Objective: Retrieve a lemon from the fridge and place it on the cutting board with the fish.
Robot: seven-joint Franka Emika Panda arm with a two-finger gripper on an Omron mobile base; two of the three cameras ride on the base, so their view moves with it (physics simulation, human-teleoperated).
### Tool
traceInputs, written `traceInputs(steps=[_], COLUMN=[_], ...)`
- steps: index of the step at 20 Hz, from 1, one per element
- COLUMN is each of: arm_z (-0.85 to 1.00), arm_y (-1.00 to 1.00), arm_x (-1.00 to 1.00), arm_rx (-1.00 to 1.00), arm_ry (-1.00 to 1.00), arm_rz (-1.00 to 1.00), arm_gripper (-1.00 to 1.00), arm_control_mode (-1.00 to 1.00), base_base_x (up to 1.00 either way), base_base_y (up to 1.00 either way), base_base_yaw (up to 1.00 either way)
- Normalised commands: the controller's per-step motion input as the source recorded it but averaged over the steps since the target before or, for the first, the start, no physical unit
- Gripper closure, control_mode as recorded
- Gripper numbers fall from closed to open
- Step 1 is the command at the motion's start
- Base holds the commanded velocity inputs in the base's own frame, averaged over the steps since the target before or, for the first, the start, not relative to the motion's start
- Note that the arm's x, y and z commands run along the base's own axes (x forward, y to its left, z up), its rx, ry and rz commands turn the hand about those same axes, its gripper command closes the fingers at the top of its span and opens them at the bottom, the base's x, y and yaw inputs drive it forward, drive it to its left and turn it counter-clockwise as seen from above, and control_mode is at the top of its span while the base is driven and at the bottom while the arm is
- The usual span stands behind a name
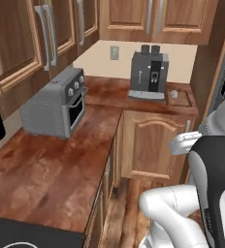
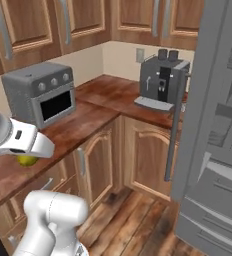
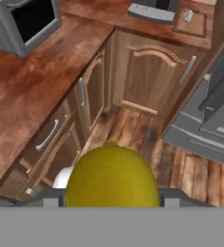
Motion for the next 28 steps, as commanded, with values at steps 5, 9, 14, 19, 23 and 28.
traceInputs(steps=[5,9,14,19,23,28], arm_z=[0.0,0.0,0.0,0.0,0.0,0.0], arm_y=[0.0,0.0,0.0,0.0,0.0,0.0], arm_x=[0.0,0.0,0.0,0.0,0.0,0.0], arm_rx=[0.0,0.0,0.0,0.0,0.0,0.0], arm_ry=[0.0,0.0,0.0,0.0,0.0,0.0], arm_rz=[0.0,0.0,0.0,0.0,0.0,0.0], arm_gripper=[1.0,1.0,1.0,1.0,1.0,1.0], arm_control_mode=[1.0,1.0,1.0,1.0,1.0,1.0], base_base_x=[0.71,0.68,0.62,0.49,0.37,0.49], base_base_y=[0.03,0.0,0.07,0.21,0.39,0.3], base_base_yaw=[-0.22,-0.19,-0.24,-0.28,-0.23,-0.22])
